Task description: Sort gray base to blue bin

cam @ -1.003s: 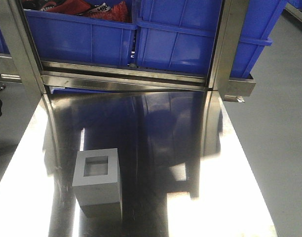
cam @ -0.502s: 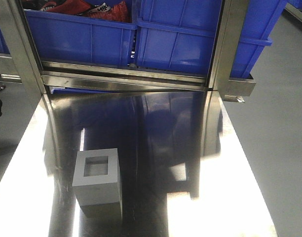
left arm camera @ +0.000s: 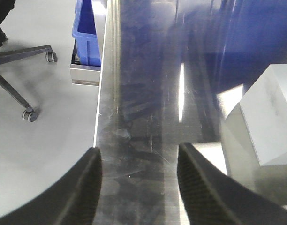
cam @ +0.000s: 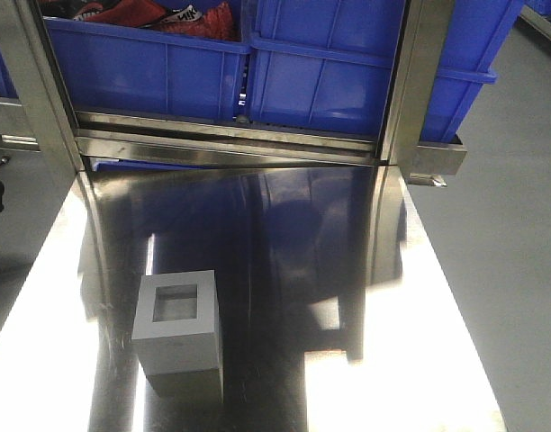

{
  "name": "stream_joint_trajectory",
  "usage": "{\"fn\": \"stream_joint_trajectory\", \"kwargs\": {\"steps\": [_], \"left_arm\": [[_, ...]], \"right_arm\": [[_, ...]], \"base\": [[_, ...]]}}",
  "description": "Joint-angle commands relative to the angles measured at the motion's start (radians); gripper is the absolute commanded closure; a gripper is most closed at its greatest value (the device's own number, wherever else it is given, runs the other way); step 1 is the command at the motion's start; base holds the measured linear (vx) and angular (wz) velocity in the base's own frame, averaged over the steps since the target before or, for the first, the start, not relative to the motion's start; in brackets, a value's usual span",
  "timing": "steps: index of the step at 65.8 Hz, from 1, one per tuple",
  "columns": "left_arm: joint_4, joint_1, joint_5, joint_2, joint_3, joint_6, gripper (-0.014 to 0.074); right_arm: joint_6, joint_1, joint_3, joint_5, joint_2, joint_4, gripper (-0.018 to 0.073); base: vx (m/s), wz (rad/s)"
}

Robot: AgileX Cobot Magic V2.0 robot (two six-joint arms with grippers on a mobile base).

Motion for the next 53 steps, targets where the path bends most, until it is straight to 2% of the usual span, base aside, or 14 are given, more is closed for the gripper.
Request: {"fn": "stream_joint_trajectory", "kwargs": {"steps": [1, 14, 21, 29, 32, 42, 47, 53], "left_arm": [[-0.006, -0.005, -0.065, 0.003, -0.037, -0.004, 0.0237], [-0.02, -0.005, -0.081, 0.003, -0.039, -0.027, 0.0237], [-0.089, -0.005, -0.055, 0.021, -0.076, -0.001, 0.0237], [-0.269, -0.006, 0.001, 0.089, -0.174, 0.176, 0.0237], [-0.379, -0.006, 0.03, 0.123, -0.212, 0.278, 0.0237], [-0.648, -0.006, 0.08, 0.236, -0.288, 0.512, 0.0237], [-0.737, -0.022, 0.089, 0.297, -0.311, 0.573, 0.0237], [-0.751, -0.072, 0.087, 0.357, -0.333, 0.576, 0.0237]], "right_arm": [[-0.005, -0.005, 0.014, -0.078, -0.011, -0.011, 0.0568], [-0.005, -0.005, 0.014, -0.078, -0.012, -0.011, 0.0568], [-0.005, -0.005, 0.014, -0.078, -0.012, -0.011, 0.0568], [-0.005, -0.005, 0.014, -0.078, -0.012, -0.011, 0.0568], [-0.005, -0.005, 0.014, -0.078, -0.012, -0.011, 0.0568], [-0.005, -0.005, 0.014, -0.078, -0.012, -0.011, 0.0568], [-0.005, -0.005, 0.014, -0.078, -0.012, -0.011, 0.0568], [-0.005, -0.005, 0.014, -0.078, -0.012, -0.011, 0.0568]], "base": [[0.0, 0.0], [0.0, 0.0], [0.0, 0.0], [0.0, 0.0], [0.0, 0.0], [0.0, 0.0], [0.0, 0.0], [0.0, 0.0]]}}
